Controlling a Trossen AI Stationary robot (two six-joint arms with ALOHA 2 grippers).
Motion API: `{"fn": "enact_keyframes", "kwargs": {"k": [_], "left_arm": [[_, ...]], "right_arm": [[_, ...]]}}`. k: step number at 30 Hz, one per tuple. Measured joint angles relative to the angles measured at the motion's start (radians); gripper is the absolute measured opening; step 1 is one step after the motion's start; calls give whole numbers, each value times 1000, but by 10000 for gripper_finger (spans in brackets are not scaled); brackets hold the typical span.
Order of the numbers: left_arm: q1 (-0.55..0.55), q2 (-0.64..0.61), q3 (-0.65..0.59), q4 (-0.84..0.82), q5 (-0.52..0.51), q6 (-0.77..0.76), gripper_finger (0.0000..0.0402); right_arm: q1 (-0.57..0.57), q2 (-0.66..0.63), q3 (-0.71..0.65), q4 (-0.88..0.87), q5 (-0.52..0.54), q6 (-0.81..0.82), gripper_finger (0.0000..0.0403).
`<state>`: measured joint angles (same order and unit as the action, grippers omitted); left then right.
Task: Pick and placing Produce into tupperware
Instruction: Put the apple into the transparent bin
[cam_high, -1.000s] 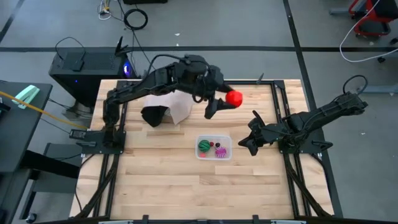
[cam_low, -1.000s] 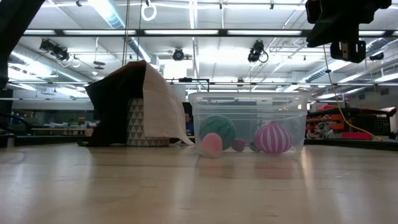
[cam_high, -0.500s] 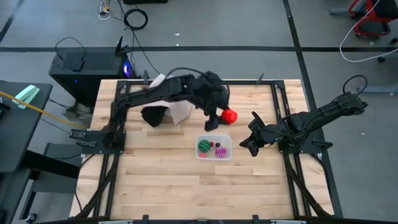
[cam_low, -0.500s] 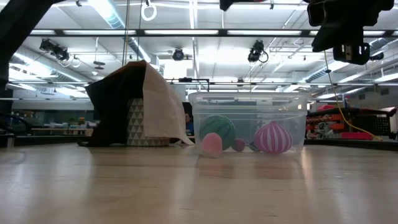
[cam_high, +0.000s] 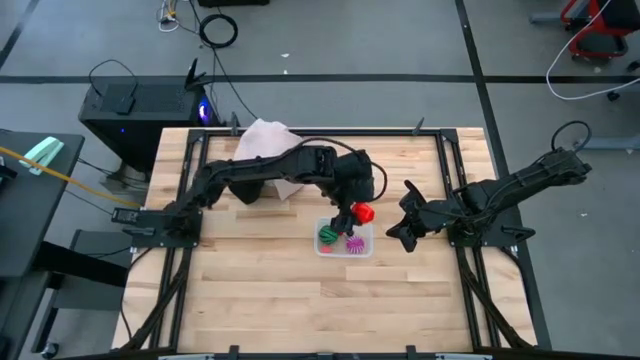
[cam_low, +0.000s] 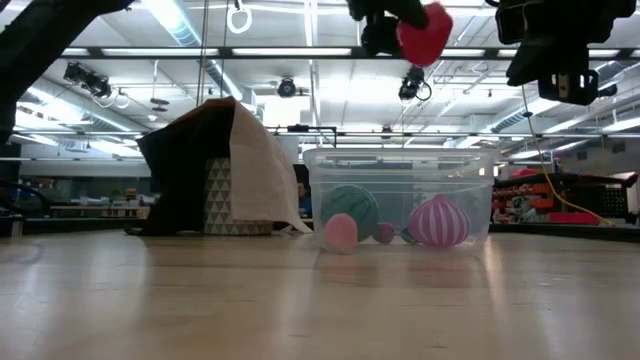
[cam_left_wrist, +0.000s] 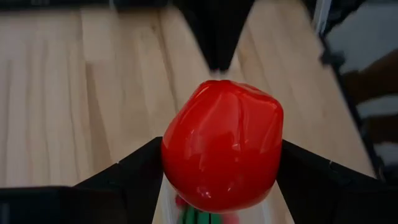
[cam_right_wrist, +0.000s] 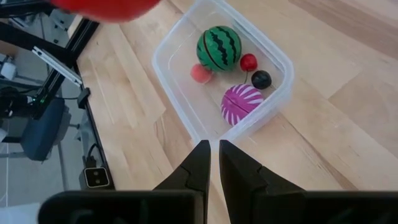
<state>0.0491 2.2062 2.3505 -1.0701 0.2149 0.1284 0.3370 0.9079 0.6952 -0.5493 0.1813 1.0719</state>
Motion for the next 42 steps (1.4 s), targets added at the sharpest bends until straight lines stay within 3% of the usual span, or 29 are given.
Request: {"fn": "enact_keyframes", "kwargs": {"k": [6, 13, 22, 32, 42], "left_arm": [[-14, 18, -2, -128, -78, 2, 274], [-28, 33, -2, -126, -83, -5, 278], [-34, 49, -2, -124, -83, -7, 277], [-33, 73, -1, -119, -83, -12, 276], [-58, 133, -1, -118, -79, -71, 277]], "right_arm": [[0, 0, 0, -11, -11, -2, 41], [5, -13, 0, -41, -18, -37, 41], [78, -174, 0, -106, 20, -75, 41], [167, -395, 0, -106, 167, -157, 41], [169, -465, 0, -112, 192, -180, 41]]}}
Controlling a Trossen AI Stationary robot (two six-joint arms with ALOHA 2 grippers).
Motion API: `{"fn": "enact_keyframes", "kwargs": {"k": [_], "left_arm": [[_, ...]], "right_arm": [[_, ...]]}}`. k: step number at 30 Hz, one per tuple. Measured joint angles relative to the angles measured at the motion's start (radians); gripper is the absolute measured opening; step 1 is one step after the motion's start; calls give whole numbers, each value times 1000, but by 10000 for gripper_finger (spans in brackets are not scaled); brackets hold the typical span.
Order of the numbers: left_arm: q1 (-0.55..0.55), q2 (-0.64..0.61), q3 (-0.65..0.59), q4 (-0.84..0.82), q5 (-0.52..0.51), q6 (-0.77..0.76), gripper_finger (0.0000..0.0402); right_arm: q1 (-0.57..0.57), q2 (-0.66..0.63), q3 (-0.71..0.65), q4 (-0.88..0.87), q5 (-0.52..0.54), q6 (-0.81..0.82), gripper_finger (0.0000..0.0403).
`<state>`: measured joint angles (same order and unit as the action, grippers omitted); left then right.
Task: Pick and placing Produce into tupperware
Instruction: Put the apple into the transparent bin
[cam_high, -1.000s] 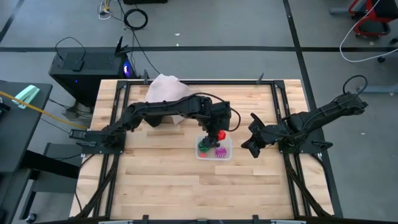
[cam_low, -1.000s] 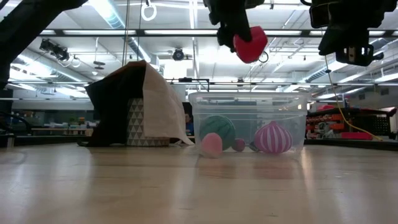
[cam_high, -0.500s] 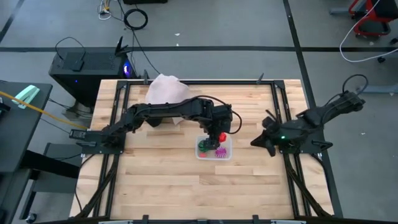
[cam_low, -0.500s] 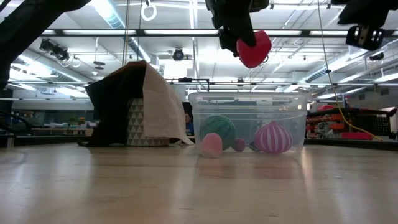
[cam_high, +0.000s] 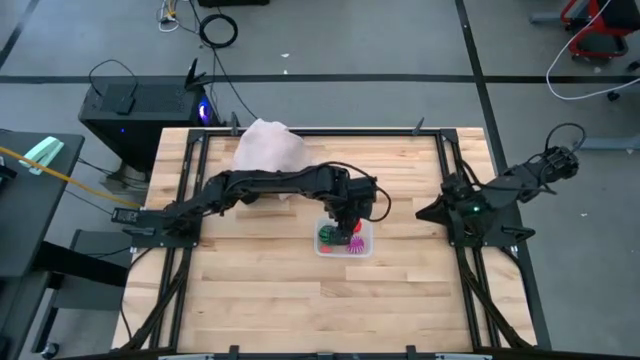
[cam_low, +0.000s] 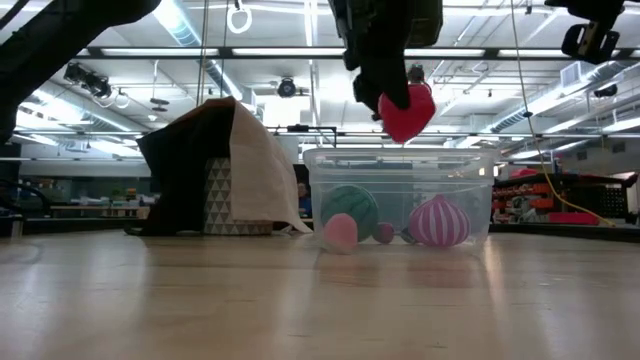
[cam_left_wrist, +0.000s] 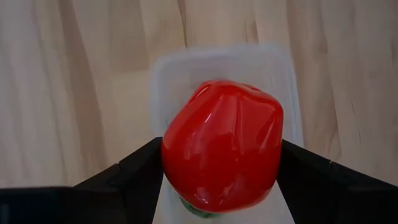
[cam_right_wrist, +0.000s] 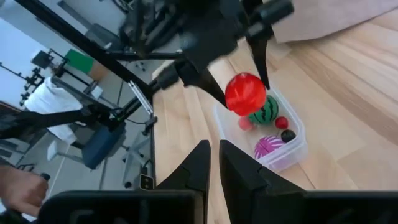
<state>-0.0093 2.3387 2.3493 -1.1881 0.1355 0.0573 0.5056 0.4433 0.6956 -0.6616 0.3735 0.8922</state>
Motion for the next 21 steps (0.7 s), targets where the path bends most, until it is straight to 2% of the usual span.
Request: {"fn": "enact_keyframes", "kwargs": {"k": [10, 14, 21], "left_arm": [[-48, 38, -1, -32, -2, -107, 277], [-44, 48, 1, -41, -54, -139, 277], [-37, 55, 0, -69, -54, -159, 277]], "right_arm": [[0, 1, 0, -13, 0, -3, 41], [0, 1, 0, -14, -1, -2, 41], [0, 1, 0, -14, -4, 2, 41]]}}
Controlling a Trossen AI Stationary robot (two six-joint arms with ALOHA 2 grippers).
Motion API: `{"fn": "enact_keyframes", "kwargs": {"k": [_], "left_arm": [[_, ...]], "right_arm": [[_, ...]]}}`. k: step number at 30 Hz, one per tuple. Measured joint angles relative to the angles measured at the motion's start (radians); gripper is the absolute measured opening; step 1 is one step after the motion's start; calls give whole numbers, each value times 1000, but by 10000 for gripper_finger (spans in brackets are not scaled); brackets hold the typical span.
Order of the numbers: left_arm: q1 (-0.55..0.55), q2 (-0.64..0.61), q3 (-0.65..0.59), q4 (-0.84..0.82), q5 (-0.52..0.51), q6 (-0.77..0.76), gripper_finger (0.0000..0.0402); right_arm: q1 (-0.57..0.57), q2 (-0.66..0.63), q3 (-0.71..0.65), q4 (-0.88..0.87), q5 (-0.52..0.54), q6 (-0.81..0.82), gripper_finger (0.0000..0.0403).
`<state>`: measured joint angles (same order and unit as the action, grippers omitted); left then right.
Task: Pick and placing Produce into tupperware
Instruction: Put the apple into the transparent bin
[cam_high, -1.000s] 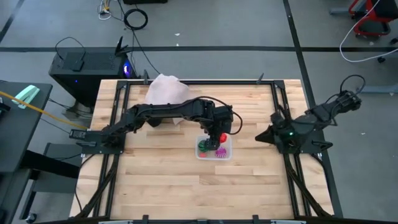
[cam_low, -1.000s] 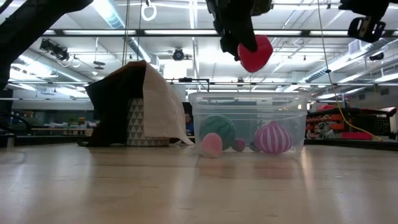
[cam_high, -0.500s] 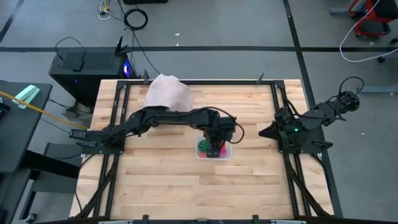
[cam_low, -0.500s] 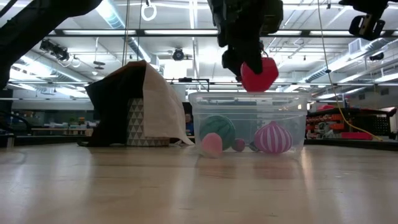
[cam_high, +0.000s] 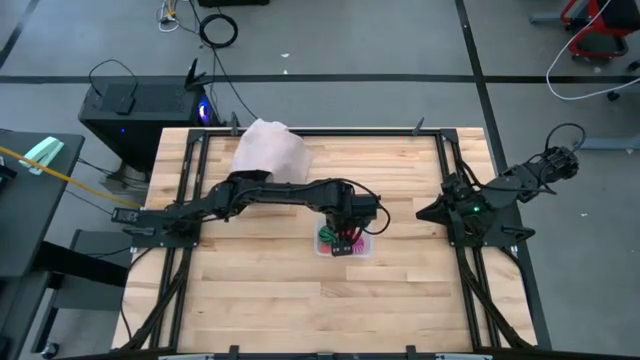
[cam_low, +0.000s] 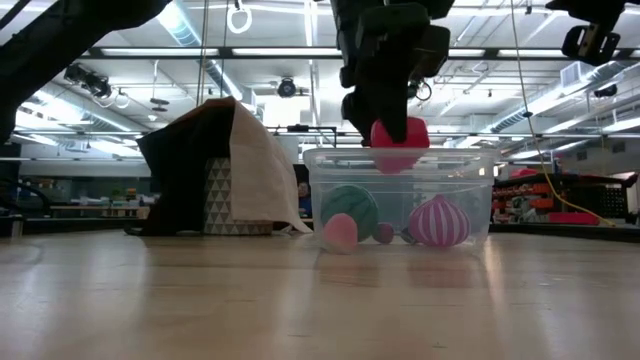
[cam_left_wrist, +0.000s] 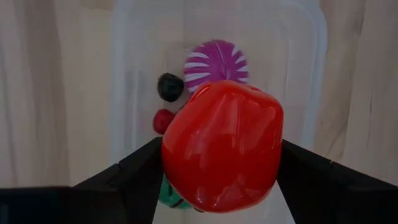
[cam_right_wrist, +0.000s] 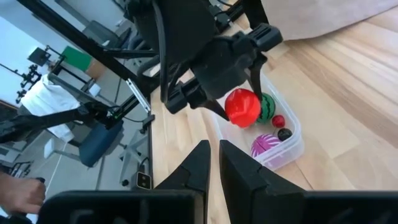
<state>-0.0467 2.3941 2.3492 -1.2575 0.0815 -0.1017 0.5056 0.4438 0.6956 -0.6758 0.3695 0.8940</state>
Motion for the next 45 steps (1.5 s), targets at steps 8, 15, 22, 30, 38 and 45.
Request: {"fn": "enact_keyframes", "kwargs": {"k": [8, 15, 22, 30, 38, 45], "left_arm": [[-2, 1, 0, 0, 1, 0, 277], [-3, 1, 0, -7, 1, 8, 276], [-3, 1, 0, -21, 0, 29, 277], [-3, 1, 0, -21, -1, 29, 277], [-3, 0, 0, -21, -2, 29, 278], [-3, 0, 0, -21, -2, 29, 279]], "right_arm": [[0, 0, 0, 0, 0, 3, 41], [0, 0, 0, 0, 0, 4, 41], [0, 0, 0, 0, 0, 12, 41], [0, 0, 0, 1, 0, 15, 41], [0, 0, 0, 1, 0, 19, 41], [0, 0, 0, 2, 0, 19, 41]]}}
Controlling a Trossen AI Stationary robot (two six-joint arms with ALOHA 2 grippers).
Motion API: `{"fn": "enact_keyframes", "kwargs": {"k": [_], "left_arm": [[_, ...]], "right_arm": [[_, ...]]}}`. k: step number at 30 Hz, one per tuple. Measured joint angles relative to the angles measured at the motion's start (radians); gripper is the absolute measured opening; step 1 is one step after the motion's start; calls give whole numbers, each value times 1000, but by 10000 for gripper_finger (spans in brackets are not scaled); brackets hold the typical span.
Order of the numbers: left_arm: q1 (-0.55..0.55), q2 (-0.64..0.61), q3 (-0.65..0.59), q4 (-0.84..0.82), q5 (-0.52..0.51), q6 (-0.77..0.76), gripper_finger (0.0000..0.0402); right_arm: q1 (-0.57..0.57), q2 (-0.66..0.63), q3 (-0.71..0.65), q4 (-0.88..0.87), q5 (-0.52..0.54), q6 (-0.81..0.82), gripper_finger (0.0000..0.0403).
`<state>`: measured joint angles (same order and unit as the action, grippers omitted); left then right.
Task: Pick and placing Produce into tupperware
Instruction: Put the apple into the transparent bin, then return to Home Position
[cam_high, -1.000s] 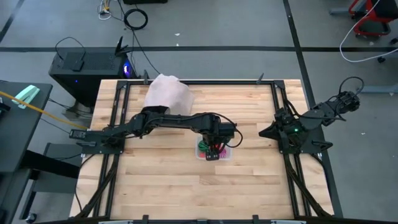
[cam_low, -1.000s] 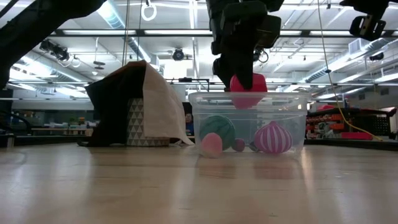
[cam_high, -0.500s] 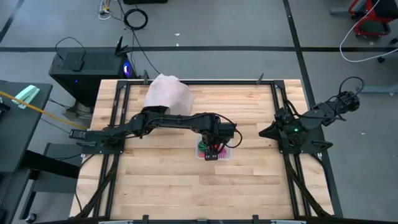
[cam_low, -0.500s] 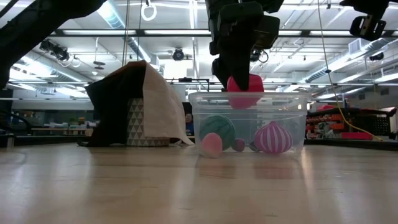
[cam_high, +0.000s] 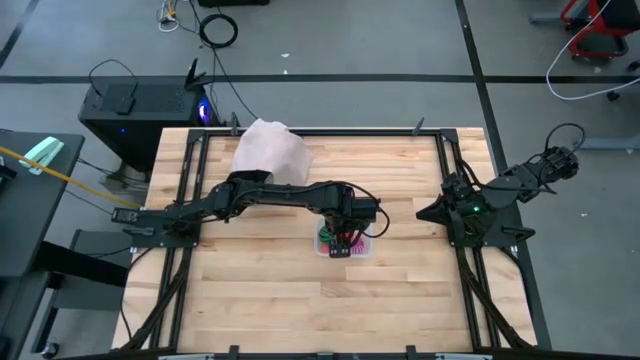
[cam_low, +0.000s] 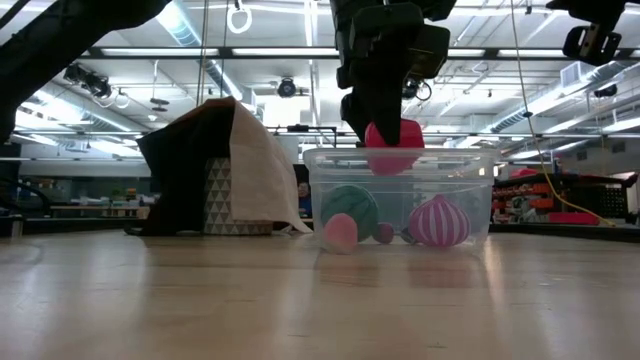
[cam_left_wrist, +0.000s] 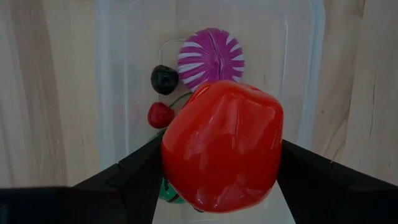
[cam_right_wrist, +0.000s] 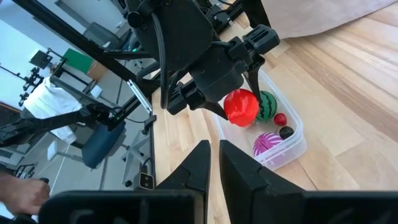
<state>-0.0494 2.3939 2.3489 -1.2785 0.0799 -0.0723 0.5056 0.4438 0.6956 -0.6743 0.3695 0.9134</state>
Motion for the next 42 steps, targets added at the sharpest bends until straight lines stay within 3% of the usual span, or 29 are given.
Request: {"fn": "enact_keyframes", "kwargs": {"k": [12, 21, 25, 34, 38, 42], "left_arm": [[0, 0, 0, 0, 0, 5, 313], [0, 0, 0, 0, 0, 6, 308], [0, -1, 5, -3, 0, 61, 293], [39, -131, 7, 2, -18, 45, 219], [36, -207, 6, 232, -18, 32, 175], [27, -269, 8, 694, -26, 0, 100]], "right_arm": [[0, 0, 0, 0, 0, 0, 41], [0, 0, 0, 0, 0, 0, 41], [0, 0, 0, 1, 0, 0, 41], [0, 1, 0, 0, 0, 0, 41], [0, 1, 0, 0, 3, -2, 41], [0, 0, 0, 0, 10, -1, 41]]}}
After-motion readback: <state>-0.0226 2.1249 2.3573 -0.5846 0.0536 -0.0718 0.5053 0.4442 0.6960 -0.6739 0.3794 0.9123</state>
